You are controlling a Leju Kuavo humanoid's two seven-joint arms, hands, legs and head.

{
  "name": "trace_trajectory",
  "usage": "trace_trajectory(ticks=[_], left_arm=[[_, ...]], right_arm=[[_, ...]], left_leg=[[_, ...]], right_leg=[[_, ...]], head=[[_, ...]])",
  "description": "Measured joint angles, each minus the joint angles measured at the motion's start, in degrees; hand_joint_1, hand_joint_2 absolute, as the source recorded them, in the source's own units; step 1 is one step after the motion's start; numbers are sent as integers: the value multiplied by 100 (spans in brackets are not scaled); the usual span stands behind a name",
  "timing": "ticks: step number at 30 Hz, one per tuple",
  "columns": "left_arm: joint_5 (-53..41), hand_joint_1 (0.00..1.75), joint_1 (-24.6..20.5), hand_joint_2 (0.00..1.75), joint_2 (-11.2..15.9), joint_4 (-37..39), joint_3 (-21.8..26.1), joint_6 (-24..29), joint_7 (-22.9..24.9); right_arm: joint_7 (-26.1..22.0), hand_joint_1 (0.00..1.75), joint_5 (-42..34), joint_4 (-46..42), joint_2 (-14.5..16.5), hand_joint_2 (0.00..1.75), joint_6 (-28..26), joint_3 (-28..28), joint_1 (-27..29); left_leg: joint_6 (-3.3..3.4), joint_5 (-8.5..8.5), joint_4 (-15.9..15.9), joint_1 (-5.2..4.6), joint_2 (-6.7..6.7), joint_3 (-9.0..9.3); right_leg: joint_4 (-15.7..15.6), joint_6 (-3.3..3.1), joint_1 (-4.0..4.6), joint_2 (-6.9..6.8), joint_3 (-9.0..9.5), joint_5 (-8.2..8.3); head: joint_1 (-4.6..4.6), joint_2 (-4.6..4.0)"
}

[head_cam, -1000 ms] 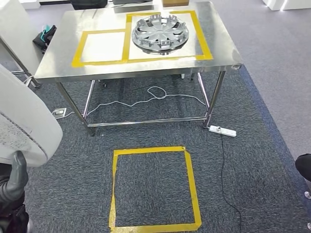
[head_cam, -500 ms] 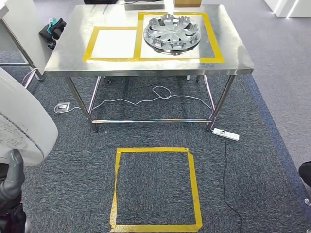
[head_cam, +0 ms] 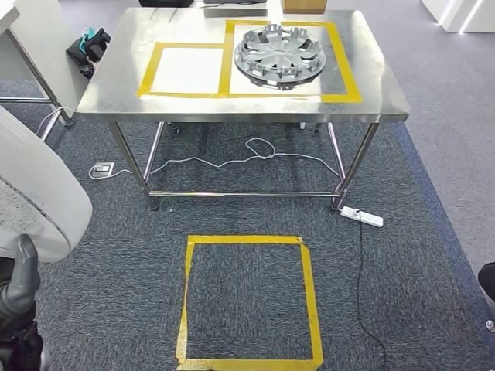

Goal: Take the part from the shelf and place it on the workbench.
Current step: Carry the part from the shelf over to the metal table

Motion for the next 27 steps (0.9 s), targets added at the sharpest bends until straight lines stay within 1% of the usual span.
trace_trajectory(ticks=[1, 2, 3, 4, 5, 6, 7, 8, 9, 10, 12, 13, 14, 16, 17, 18, 19, 20, 21, 22, 23, 24, 25, 27], left_arm=[[-2, 175, 3, 175, -1, 0, 1, 2, 8], [-2, 175, 9, 175, -1, 1, 2, 3, 13], [-3, 175, 12, 175, -1, 1, 2, 4, 16], [-3, 175, 17, 175, -1, 2, 2, 5, 20], [-3, 175, 19, 175, -1, 2, 2, 5, 22], [-3, 175, 19, 175, -1, 2, 3, 7, 24], [-3, 175, 18, 175, 1, 2, 7, 9, 27], [-4, 175, 16, 175, 2, 2, 11, 11, 30], [-4, 175, 17, 175, 1, 2, 16, 14, 33], [-5, 175, 18, 175, -1, 2, 21, 16, 36], [-5, 175, 19, 175, -2, 2, 26, 19, 36], [-5, 175, 16, 175, 1, 2, 28, 20, 36], [-5, 175, 15, 175, 2, 2, 30, 24, 36], [-4, 175, 20, 175, 2, 2, 31, 33, 36], [-4, 175, 24, 175, 2, 2, 31, 42, 37], [-3, 175, 27, 175, 2, 2, 31, 49, 40], [-3, 175, 28, 175, 2, 2, 31, 54, 44], [-3, 175, 28, 175, 2, 2, 31, 62, 48], [-3, 175, 27, 175, 2, 2, 32, 67, 50], [-3, 175, 25, 175, 2, 1, 32, 72, 51], [-4, 175, 22, 175, 2, 1, 33, 77, 52], [-5, 175, 21, 175, 1, 0, 33, 81, 53], [-5, 175, 21, 175, 1, 0, 33, 84, 54], [-5, 175, 27, 175, -1, -1, 33, 90, 55]], right_arm=[[3, 0, 12, 0, 1, 175, 6, -5, 4], [4, 0, 20, 0, 1, 175, 8, -14, 10], [5, 0, 27, 0, 1, 175, 9, -25, 15], [5, 0, 33, 0, 0, 175, 7, -38, 16], [5, 0, 38, 0, -1, 175, 6, -49, 16], [5, 0, 43, 1, 3, 175, 6, -54, 12], [5, 0, 47, 2, 7, 175, 7, -57, 7], [5, 0, 49, 3, 11, 175, 8, -58, 4], [5, 0, 51, 4, 16, 175, 10, -61, 4], [5, 0, 51, 4, 17, 175, 10, -66, 6], [5, 0, 50, 4, 17, 175, 10, -75, 11], [4, 0, 50, 3, 17, 175, 8, -81, 9], [4, 0, 51, 3, 17, 175, 6, -86, 7], [3, 0, 55, 2, 17, 175, 3, -97, 5], [4, 0, 60, 2, 17, 175, 6, -102, 8], [6, 0, 64, 2, 17, 175, 9, -106, 11], [7, 0, 69, 2, 17, 175, 12, -109, 13], [7, 0, 76, 2, 18, 175, 15, -114, 13], [6, 0, 80, 3, 19, 175, 16, -120, 13], [5, 0, 86, 3, 19, 175, 18, -126, 11], [4, 0, 93, 3, 19, 175, 19, -131, 8], [4, 0, 101, 3, 19, 175, 19, -137, 7], [4, 0, 112, 2, 18, 175, 20, -140, 5], [5, 0, 135, 2, 17, 175, 21, -150, 4]], left_leg=[[14, 3, -25, 20, 1, 28], [6, -5, -24, 23, -3, 36], [-10, -18, -22, 30, -10, 50], [-35, -35, -18, 43, -17, 73], [-70, -59, -11, 60, -24, 103], [-114, -88, 5, 66, -29, 125], [-158, -117, 26, 67, -34, 136], [-200, -133, 42, 62, -38, 138], [-236, -140, 49, 57, -43, 133], [-266, -141, 48, 63, -48, 131], [-322, -189, 105, 81, -38, 117], [-347, -279, 268, 86, -29, 44], [-366, -417, 558, 87, -19, -102], [-382, -716, 1343, 85, -14, -543], [-378, -775, 1634, 84, -14, -731], [-363, -717, 1734, 79, -14, -829], [-335, -549, 1615, 69, -14, -816], [-294, -303, 1307, 53, -14, -705], [-245, -68, 920, 29, -4, -548], [-202, 66, 551, 6, 7, -386], [-175, 119, 300, -14, 17, -274], [-155, 96, 163, -27, 21, -217], [-140, 46, 107, -30, 14, -189], [-93, 18, 74, -8, -9, -128]], right_leg=[[466, 15, 0, 1, -249, -187], [717, 20, -4, 0, -402, -229], [750, 25, -8, 0, -452, -154], [544, 31, -16, 0, -380, 26], [170, 42, -27, 0, -212, 258], [-223, 51, -33, 10, -23, 416], [-524, 31, -39, 27, 134, 515], [-690, -2, -38, 42, 226, 540], [-727, -52, -26, 57, 249, 506], [-719, -116, -17, 61, 247, 503], [-713, -208, -12, 57, 253, 488], [-718, -248, -17, 54, 268, 480], [-722, -282, -18, 51, 286, 467], [-722, -329, 0, 44, 313, 429], [-722, -344, 12, 41, 333, 409], [-722, -351, 23, 40, 360, 386], [-722, -353, 33, 41, 397, 360], [-722, -349, 39, 43, 442, 330], [-725, -338, 42, 45, 464, 298], [-722, -316, 53, 50, 495, 259], [-731, -289, 60, 51, 500, 229], [-726, -253, 67, 50, 522, 222], [-727, -215, 75, 45, 564, 222], [-685, -149, 72, 29, 597, 191]], head=[[16, 0], [15, 0], [17, 0], [16, 0], [16, 0], [24, 0], [31, 0], [27, 0], [23, 0], [13, 0], [-3, 0], [-9, 0], [-15, 0], [-20, 0], [-19, 0], [-19, 0], [-19, 0], [-20, 0], [-19, 0], [-19, 0], [-15, 0], [-10, 0], [-3, 0], [16, 1]])
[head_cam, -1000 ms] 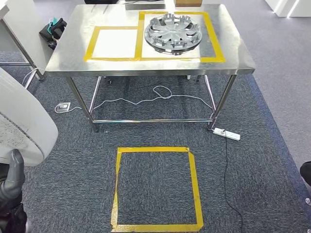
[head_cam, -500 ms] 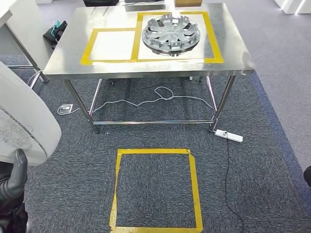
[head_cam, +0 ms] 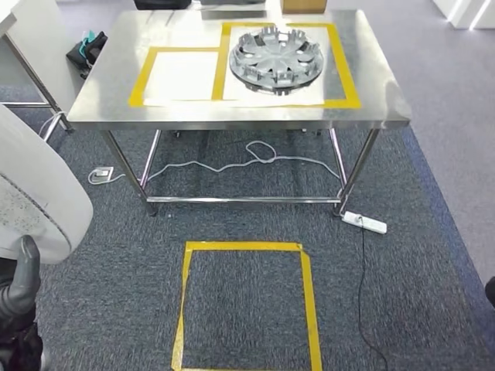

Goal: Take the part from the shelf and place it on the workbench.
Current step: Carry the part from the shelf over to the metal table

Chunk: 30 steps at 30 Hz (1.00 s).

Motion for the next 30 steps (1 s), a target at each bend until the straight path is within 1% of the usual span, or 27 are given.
trace_trajectory(ticks=[1, 2, 4, 5, 6, 7, 8, 9, 10, 11, 12, 13, 14, 15, 16, 17, 18, 20, 21, 22, 23, 25, 26, 27, 28, 29, 30], left_arm=[[0, 175, 0, 175, -1, 0, 1, 2, 0], [0, 175, 1, 175, -1, 0, 1, 3, 0], [0, 175, 0, 175, -2, 0, 2, 3, 0], [0, 175, 2, 175, -2, 0, 2, 3, 0], [0, 175, 5, 175, -2, 1, 2, 4, 0], [0, 175, 7, 175, -2, 1, 2, 4, 0], [0, 175, 9, 175, -2, 1, 2, 5, 0], [0, 175, 9, 175, -2, 1, 2, 5, 0], [0, 175, 6, 175, -2, 1, 2, 5, 0], [0, 175, 3, 175, -2, 2, 2, 5, 0], [-1, 175, 1, 175, -2, 2, 3, 5, 0], [-1, 175, 1, 175, -5, 2, 3, 5, 0], [-1, 175, 0, 175, -7, 1, 4, 5, 0], [-1, 175, 0, 175, -7, 1, 5, 5, 0], [-1, 175, -4, 175, -7, 0, 7, 5, 0], [-2, 175, -11, 175, -4, 0, 8, 5, 0], [-2, 175, -13, 175, -3, 0, 10, 5, 0], [-2, 175, -12, 175, -4, 1, 10, 6, 0], [-2, 175, -8, 175, -4, 2, 10, 6, 0], [-2, 175, -6, 175, -4, 2, 10, 6, 0], [-2, 175, -5, 175, -4, 2, 10, 7, 0], [-1, 175, -4, 175, -3, 2, 11, 8, 0], [-1, 175, -7, 175, -3, 2, 13, 8, 0], [-1, 175, -6, 175, -3, 2, 14, 7, 0], [-1, 175, -5, 175, -3, 2, 14, 7, 0], [-1, 175, -5, 175, -4, 2, 15, 7, 0], [-1, 175, 1, 175, -4, 1, 15, 7, 0]], right_arm=[[-1, 0, 9, 0, 1, 175, 4, -6, -7], [-1, 0, 15, 0, 3, 175, 8, -13, -15], [-1, 0, 19, 0, 7, 175, 14, -29, -19], [-1, 0, 20, 0, 7, 175, 15, -38, -11], [-1, 0, 20, 0, 7, 175, 15, -45, 0], [-1, 0, 21, 0, 7, 175, 15, -51, 8], [-1, 0, 22, 0, 7, 175, 15, -56, 11], [-1, 0, 25, 0, 7, 175, 15, -63, 12], [-1, 0, 29, 1, 8, 175, 16, -69, 9], [0, 0, 33, 2, 9, 175, 18, -74, 4], [1, 0, 37, 3, 11, 175, 19, -78, 3], [2, 0, 39, 4, 13, 175, 20, -80, 5], [3, 0, 40, 4, 13, 175, 20, -82, 6], [3, 0, 42, 4, 13, 175, 19, -84, 11], [1, 0, 42, 4, 12, 175, 19, -86, 9], [-1, 0, 43, 3, 11, 175, 17, -87, 2], [-2, 0, 43, 2, 11, 175, 16, -89, 0], [-2, 0, 43, 1, 11, 175, 17, -91, -2], [-2, 0, 43, 2, 11, 175, 18, -91, 3], [-1, 0, 44, 2, 11, 175, 19, -91, 7], [-1, 0, 44, 2, 12, 175, 19, -91, 9], [-1, 0, 46, 2, 13, 175, 19, -91, 9], [-1, 0, 48, 2, 13, 175, 19, -91, 5], [-1, 0, 51, 1, 13, 175, 18, -91, -2], [-2, 0, 54, 1, 12, 175, 17, -92, -5], [-3, 0, 58, -1, 11, 175, 17, -92, -8], [-4, 0, 64, -1, 11, 175, 19, -93, -7]], left_leg=[[25, -20, -8, 12, -4, 46], [44, -42, -12, 23, -5, 91], [69, -105, -10, 21, -3, 146], [72, -138, -9, 20, -6, 176], [71, -174, -9, 19, -11, 217], [65, -215, -8, 20, -17, 274], [52, -262, -8, 24, -21, 345], [33, -314, -9, 27, -23, 411], [7, -363, -6, 26, -23, 469], [-22, -404, -4, 20, -22, 500], [-52, -430, 0, 13, -22, 517], [-77, -440, 2, 5, -23, 528], [-99, -443, 11, 2, -23, 529], [-122, -435, 75, 1, -19, 510], [-149, -433, 220, 3, -13, 433], [-179, -466, 474, 7, -8, 284], [-208, -550, 819, 12, -1, 62], [-237, -803, 1457, 19, 1, -424], [-235, -864, 1604, 19, 1, -592], [-221, -804, 1572, 16, 1, -666], [-197, -621, 1376, 10, 1, -651], [-125, -87, 700, -16, 13, -466], [-93, 47, 405, -30, 21, -376], [-69, 105, 208, -41, 26, -314], [-50, 78, 111, -45, 24, -285], [-27, 36, 79, -35, 12, -248], [-4, 52, 61, -25, 4, -205]], right_leg=[[112, 25, 0, -5, -54, -82], [347, 49, -3, -7, -181, -212], [1064, 82, -7, -6, -602, -505], [1367, 86, -8, -6, -816, -584], [1502, 83, -7, -5, -955, -559], [1421, 77, -6, -5, -990, -411], [1141, 69, -7, -5, -925, -161], [766, 66, -9, -6, -807, 117], [418, 58, -5, -6, -698, 279], [184, 27, 1, -6, -602, 361], [71, -15, 9, -7, -562, 368], [48, -64, 17, -6, -546, 325], [47, -112, 9, -3, -516, 343], [27, -143, -2, 0, -494, 353], [9, -169, -15, 4, -453, 346], [-11, -192, -28, 7, -410, 332], [-27, -212, -32, 7, -373, 307], [-34, -235, -32, 8, -302, 238], [-34, -239, -29, 9, -257, 198], [-35, -240, -25, 11, -203, 156], [-36, -237, -22, 13, -141, 113], [-38, -216, -12, 17, -20, 20], [-36, -191, -2, 23, 13, -27], [-48, -159, 10, 23, 31, -75], [-40, -120, 22, 24, 68, -96], [-53, -81, 28, 21, 104, -119], [-52, -46, 29, 16, 148, -148]], head=[[19, 0], [31, 0], [52, -1], [55, -1], [58, -1], [61, -1], [62, -1], [62, -1], [60, -1], [58, 0], [56, 0], [51, 0], [50, 0], [46, -1], [31, -1], [19, -1], [4, -1], [-13, -1], [-18, -1], [-19, -1], [-21, -1], [-22, -1], [-29, -1], [-28, -1], [-30, -1], [-27, -1], [-18, 0]])
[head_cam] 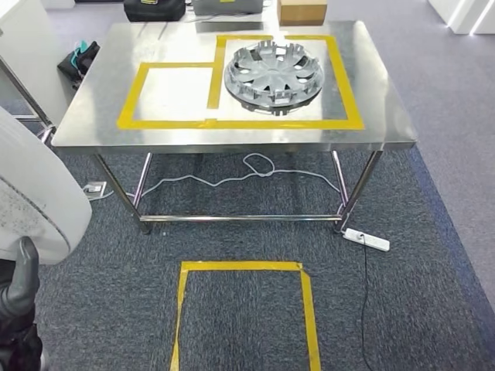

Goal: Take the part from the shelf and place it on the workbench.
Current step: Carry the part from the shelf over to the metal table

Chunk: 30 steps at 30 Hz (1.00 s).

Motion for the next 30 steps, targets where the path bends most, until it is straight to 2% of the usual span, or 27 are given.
trace_trajectory(ticks=[1, 2, 3, 5, 6, 7, 8, 10, 12, 15, 17, 18, 21, 22, 23, 25, 27, 28, 29, 30], left_arm=[[1, 175, 1, 175, -1, 1, 1, 1, 0], [1, 175, 1, 175, -1, 0, 2, 1, 0], [-1, 175, 1, 175, -1, 0, 2, 1, 0], [-5, 175, 2, 175, -2, 1, 2, 1, 0], [-8, 175, 5, 175, -3, 1, 2, 1, 0], [-11, 175, 8, 175, -4, 1, 2, 1, 0], [-13, 175, 10, 175, -5, 1, 2, 1, 0], [-16, 175, 9, 175, -5, 1, 2, 1, 0], [-18, 175, 6, 175, -5, 1, 3, 2, 3], [-21, 175, 12, 175, -6, 1, 4, 3, 13], [-25, 175, 5, 175, -2, -1, 8, 5, 14], [-26, 175, -1, 175, 3, -1, 12, 7, 14], [-26, 175, 14, 175, 3, 1, 16, 8, 13], [-26, 175, 21, 175, 3, 1, 16, 9, 13], [-26, 175, 22, 175, 4, 1, 17, 9, 13], [-26, 175, 23, 175, 4, 1, 19, 10, 13], [-27, 175, 35, 175, 5, 1, 25, 18, 14], [-28, 175, 54, 175, 7, 0, 31, 23, 14], [-31, 175, 73, 175, 8, -1, 39, 27, 14], [-33, 175, 94, 175, 10, -3, 50, 30, 14]], right_arm=[[-2, 0, 5, 0, 0, 175, 0, 0, 1], [-3, 0, 11, 0, 2, 175, 3, 1, -5], [-4, 0, 17, 1, 5, 175, 4, 1, -11], [-5, 0, 29, 1, 10, 175, 8, 1, -12], [-5, 0, 35, 1, 11, 175, 7, 0, -3], [-5, 0, 43, 1, 11, 175, 6, -2, 6], [-5, 0, 50, 1, 11, 175, 5, -5, 11], [-5, 0, 57, 1, 10, 175, 5, -17, 13], [-4, 0, 59, 2, 11, 175, 7, -31, 11], [-3, 0, 67, 3, 15, 175, 8, -38, 13], [-4, 0, 73, 2, 16, 175, 8, -41, 9], [-5, 0, 75, 1, 17, 175, 7, -43, 3], [-5, 0, 76, -1, 15, 175, 7, -49, -1], [-4, 0, 77, 0, 16, 175, 8, -52, 4], [-3, 0, 78, 1, 16, 175, 10, -55, 9], [0, 0, 84, 1, 18, 175, 11, -59, 13], [3, 0, 103, 0, 18, 175, 9, -62, 9], [5, 0, 116, -1, 17, 175, 6, -63, 6], [7, 0, 128, -1, 17, 175, 3, -63, 2], [9, 0, 139, -1, 17, 175, 2, -63, -1]], left_leg=[[28, 0, -13, 12, -5, 50], [55, -10, -14, 20, -4, 100], [76, -28, -15, 21, 0, 135], [107, -97, -14, 17, -1, 193], [112, -136, -14, 15, -5, 231], [112, -181, -13, 15, -11, 284], [106, -230, -13, 14, -17, 351], [81, -340, -12, 12, -22, 504], [35, -428, -11, 0, -25, 597], [-56, -478, 11, -11, -30, 637], [-125, -548, 209, -5, -21, 565], [-163, -637, 453, 5, -16, 431], [-237, -973, 1425, 50, -12, -244], [-245, -965, 1542, 58, -12, -392], [-247, -836, 1463, 62, -11, -440], [-238, -291, 847, 65, -2, -300], [-209, -14, 271, 60, 31, -131], [-183, 17, 145, 58, 43, -95], [-144, -42, 123, 55, 47, -82], [-102, -15, 126, 61, 41, -56]], right_leg=[[79, 31, -2, -3, 13, -39], [247, 59, -6, -6, -67, -127], [542, 83, -12, -9, -232, -249], [1271, 118, -18, -11, -703, -542], [1501, 127, -19, -11, -895, -628], [1543, 127, -18, -11, -1002, -606], [1379, 121, -18, -11, -1006, -458], [666, 86, -14, -11, -830, 93], [154, 17, -1, -13, -670, 399], [50, -98, 4, -13, -587, 433], [13, -152, -30, -7, -494, 424], [-2, -173, -49, -5, -450, 405], [-9, -198, -61, -5, -346, 302], [-9, -193, -65, -4, -298, 258], [-10, -183, -71, -2, -239, 212], [-14, -141, -87, 3, -116, 105], [-8, -71, -76, 12, -36, -2], [-9, -32, -64, 11, -17, -41], [-1, 2, -53, 9, 22, -60], [9, 31, -50, 1, 23, -69]], head=[[12, 0], [29, 0], [37, 0], [53, -1], [54, -1], [60, -1], [60, -1], [60, -1], [55, -1], [50, -1], [26, -1], [12, -1], [-7, -1], [-7, -1], [-8, -1], [-8, -1], [-22, 0], [-22, 0], [-18, 0], [-11, 0]])
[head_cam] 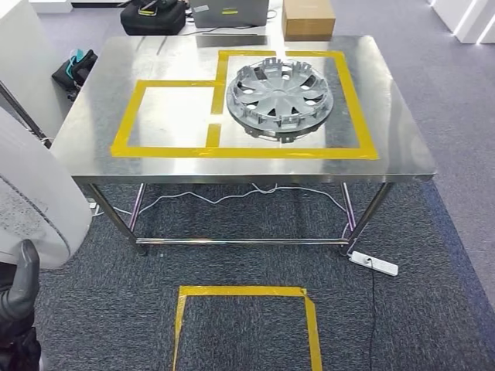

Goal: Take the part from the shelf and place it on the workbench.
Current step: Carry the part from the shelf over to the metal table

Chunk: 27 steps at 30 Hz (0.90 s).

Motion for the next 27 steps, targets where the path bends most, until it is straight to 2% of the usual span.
trace_trajectory(ticks=[2, 4, 6, 7, 8, 10, 11, 13, 15, 17, 19, 21, 22, 23, 24, 26, 27], left_arm=[[-2, 175, 28, 175, 0, -7, 22, 3, -2], [-2, 175, 40, 175, 1, -11, 32, 3, -3], [-6, 175, 50, 175, 1, -11, 32, 2, -3], [-9, 175, 57, 175, 1, -11, 32, 2, -3], [-10, 175, 63, 175, 0, -11, 32, 1, -3], [-11, 175, 69, 175, 1, -11, 32, 2, -3], [-11, 175, 68, 175, 1, -11, 32, 2, -3], [-16, 175, 57, 175, 2, -11, 33, 2, -2], [-24, 175, 46, 175, 3, -11, 35, 2, -1], [-27, 175, 31, 175, 10, -11, 39, 3, 0], [-28, 175, 7, 175, 17, -11, 42, 3, 0], [-28, 175, -2, 175, 17, -11, 42, 4, -1], [-28, 175, 0, 175, 17, -11, 41, 5, -1], [-28, 175, 1, 175, 17, -11, 41, 5, -1], [-28, 175, 2, 175, 17, -11, 42, 5, -1], [-28, 175, 1, 175, 19, -11, 44, 6, -1], [-28, 175, -2, 175, 19, -11, 44, 6, -1]], right_arm=[[0, 0, 14, 1, 1, 175, 0, 1, -11], [-1, 0, 19, 2, 9, 175, 2, 2, -26], [2, 0, 19, 2, 14, 175, 3, 1, -20], [2, 0, 19, 2, 14, 175, 3, 1, -11], [3, 0, 19, 2, 13, 175, 2, 0, -5], [3, 0, 19, 2, 13, 175, 1, -1, 0], [3, 0, 19, 3, 14, 175, 3, -1, -3], [3, 0, 19, 3, 19, 175, 9, -1, -12], [3, 0, 20, 3, 22, 175, 13, -1, -6], [2, 0, 20, 2, 23, 175, 14, -3, 3], [2, 0, 20, 2, 24, 175, 14, -4, -8], [4, 0, 19, 2, 24, 175, 16, -9, -13], [5, 0, 19, 2, 24, 175, 18, -11, -9], [7, 0, 18, 2, 25, 175, 20, -14, -4], [8, 0, 18, 2, 27, 175, 21, -15, 0], [9, 0, 17, 2, 31, 175, 21, -16, 2], [9, 0, 17, 2, 32, 175, 21, -17, 0]], left_leg=[[78, -27, -14, 11, -9, 71], [133, -77, -22, 9, -11, 136], [158, -138, -22, -8, -18, 187], [163, -170, -21, -17, -24, 221], [165, -206, -21, -25, -30, 270], [154, -279, -24, -35, -36, 383], [138, -314, -26, -40, -36, 439], [81, -364, -41, -46, -41, 498], [9, -351, -2, -53, -48, 528], [-55, -400, 148, -54, -45, 510], [-106, -647, 577, -41, -37, 283], [-146, -940, 1224, -25, -34, -134], [-160, -990, 1419, -20, -34, -294], [-165, -934, 1452, -16, -34, -381], [-159, -752, 1277, -15, -33, -358], [-129, -276, 595, -17, -22, -130], [-106, -195, 300, -20, -9, -22]], right_leg=[[224, 48, -5, -13, -71, -19], [813, 78, -9, -21, -428, -186], [1433, 87, -3, -21, -883, -451], [1555, 79, 4, -21, -1026, -489], [1490, 61, 14, -20, -1079, -396], [862, 2, 40, -20, -905, 92], [521, -28, 57, -22, -789, 269], [165, -83, 85, -34, -658, 316], [121, -153, 84, -37, -608, 283], [78, -215, 57, -34, -507, 386], [65, -238, 39, -37, -442, 412], [64, -249, 35, -34, -428, 393], [64, -250, 33, -33, -418, 374], [64, -247, 31, -31, -398, 350], [64, -238, 27, -29, -369, 325], [69, -201, 22, -20, -291, 264], [70, -172, 26, -14, -262, 230]], head=[[28, -1], [50, -1], [66, -1], [71, -1], [74, -1], [74, -1], [72, -1], [72, -1], [74, -1], [52, -1], [20, -1], [4, -1], [1, -1], [0, -1], [-1, -1], [-2, -1], [-8, -1]])
